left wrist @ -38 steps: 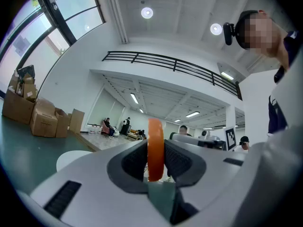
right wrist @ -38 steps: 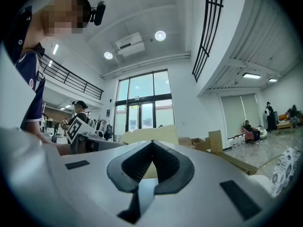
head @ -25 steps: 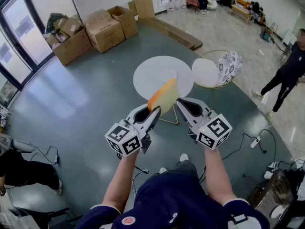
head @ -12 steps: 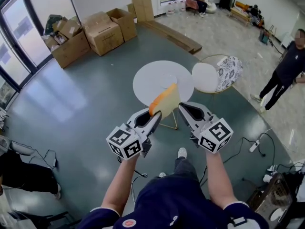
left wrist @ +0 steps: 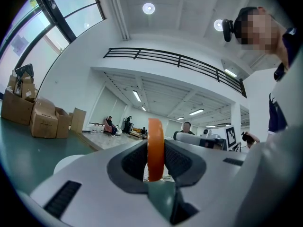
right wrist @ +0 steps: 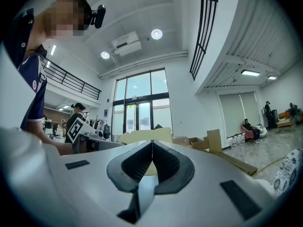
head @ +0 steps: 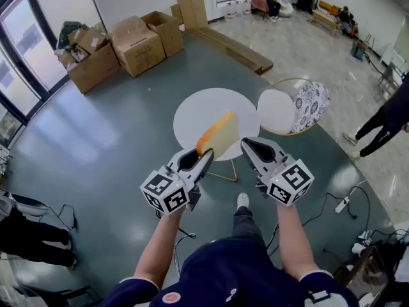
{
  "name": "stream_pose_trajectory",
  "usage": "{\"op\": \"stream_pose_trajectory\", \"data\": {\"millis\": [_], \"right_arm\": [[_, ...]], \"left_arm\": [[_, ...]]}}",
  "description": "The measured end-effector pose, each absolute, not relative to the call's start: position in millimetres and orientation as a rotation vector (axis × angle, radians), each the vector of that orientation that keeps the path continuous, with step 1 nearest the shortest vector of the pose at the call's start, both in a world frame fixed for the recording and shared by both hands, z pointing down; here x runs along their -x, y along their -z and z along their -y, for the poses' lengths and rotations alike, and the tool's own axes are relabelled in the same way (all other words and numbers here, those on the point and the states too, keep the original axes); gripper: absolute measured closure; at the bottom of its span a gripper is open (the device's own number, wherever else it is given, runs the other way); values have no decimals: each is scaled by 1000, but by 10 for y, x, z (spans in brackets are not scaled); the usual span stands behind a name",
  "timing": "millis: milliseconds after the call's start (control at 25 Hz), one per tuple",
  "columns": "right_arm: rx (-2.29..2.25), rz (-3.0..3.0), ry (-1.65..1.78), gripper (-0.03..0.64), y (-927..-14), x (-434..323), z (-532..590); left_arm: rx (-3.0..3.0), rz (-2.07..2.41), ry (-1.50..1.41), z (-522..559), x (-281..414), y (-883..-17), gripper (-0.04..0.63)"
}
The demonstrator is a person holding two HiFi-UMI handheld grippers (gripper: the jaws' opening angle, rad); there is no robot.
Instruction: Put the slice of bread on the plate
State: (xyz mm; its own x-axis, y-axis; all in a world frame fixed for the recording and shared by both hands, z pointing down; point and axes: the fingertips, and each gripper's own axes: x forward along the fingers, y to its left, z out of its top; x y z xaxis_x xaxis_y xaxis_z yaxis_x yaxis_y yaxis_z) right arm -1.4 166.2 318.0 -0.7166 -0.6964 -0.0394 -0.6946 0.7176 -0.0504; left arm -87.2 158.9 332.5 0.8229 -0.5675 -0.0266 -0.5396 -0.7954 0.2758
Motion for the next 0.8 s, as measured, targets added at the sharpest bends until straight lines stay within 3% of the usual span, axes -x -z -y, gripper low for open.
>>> {"op": "stream_pose_trajectory", "data": {"millis": [800], "right_arm": [[932, -2926, 126, 609, -3289, -822, -23]], "left_arm": [[-2613, 1060, 128, -112, 26, -3515, 501]]}}
